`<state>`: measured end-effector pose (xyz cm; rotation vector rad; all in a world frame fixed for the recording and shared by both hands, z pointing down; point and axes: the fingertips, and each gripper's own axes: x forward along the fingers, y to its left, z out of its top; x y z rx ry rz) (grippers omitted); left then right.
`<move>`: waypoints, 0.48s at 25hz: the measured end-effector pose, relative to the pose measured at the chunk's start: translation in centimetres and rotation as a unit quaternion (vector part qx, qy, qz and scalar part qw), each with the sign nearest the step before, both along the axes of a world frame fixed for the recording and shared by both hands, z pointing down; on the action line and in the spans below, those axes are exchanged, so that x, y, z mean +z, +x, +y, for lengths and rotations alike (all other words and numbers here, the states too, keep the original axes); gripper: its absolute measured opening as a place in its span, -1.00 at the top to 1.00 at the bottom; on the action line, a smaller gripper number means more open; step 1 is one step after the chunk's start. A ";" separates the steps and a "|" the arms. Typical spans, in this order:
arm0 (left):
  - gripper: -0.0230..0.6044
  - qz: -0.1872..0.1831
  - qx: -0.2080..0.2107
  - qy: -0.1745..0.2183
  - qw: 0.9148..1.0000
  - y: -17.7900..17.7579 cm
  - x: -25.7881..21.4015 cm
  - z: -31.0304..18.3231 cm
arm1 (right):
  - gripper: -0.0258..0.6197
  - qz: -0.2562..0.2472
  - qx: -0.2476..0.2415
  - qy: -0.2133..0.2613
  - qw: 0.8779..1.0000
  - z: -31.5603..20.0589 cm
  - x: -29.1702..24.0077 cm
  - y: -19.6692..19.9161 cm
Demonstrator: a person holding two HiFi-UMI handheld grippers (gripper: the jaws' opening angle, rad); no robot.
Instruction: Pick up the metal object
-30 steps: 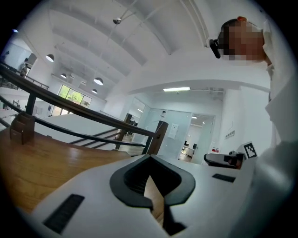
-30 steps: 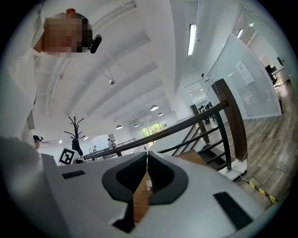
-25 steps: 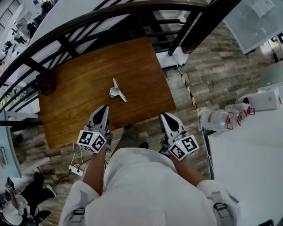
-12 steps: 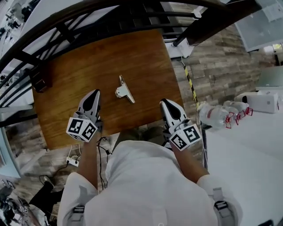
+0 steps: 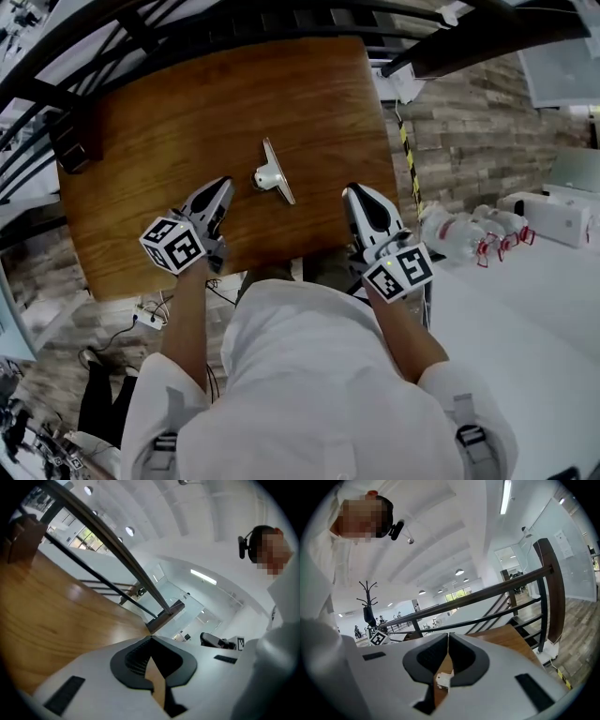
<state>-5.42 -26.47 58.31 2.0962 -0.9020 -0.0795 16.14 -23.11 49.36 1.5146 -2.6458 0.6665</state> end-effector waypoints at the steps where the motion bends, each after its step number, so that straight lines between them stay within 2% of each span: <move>1: 0.88 0.017 0.004 -0.014 1.000 0.3 0.7 0.2 | 0.84 -0.001 -0.002 -0.002 1.000 -0.3 0.2 0.0; 5: 0.88 0.085 -0.002 -0.063 0.994 1.3 2.6 0.6 | 0.84 0.002 -0.017 -0.014 1.000 -0.8 1.3 0.0; 8: 0.87 0.101 -0.025 -0.094 0.990 1.6 4.8 0.2 | 0.84 0.001 -0.022 -0.022 1.000 -1.7 2.3 1.1; 11: 0.66 0.122 -0.029 -0.126 0.984 2.8 6.4 -0.1 | 0.84 -0.004 -0.023 -0.033 0.999 -2.4 3.0 2.4; 12: 0.64 0.127 -0.027 -0.133 0.983 3.0 6.7 0.1 | 0.84 -0.006 -0.025 -0.036 0.999 -2.3 3.0 2.4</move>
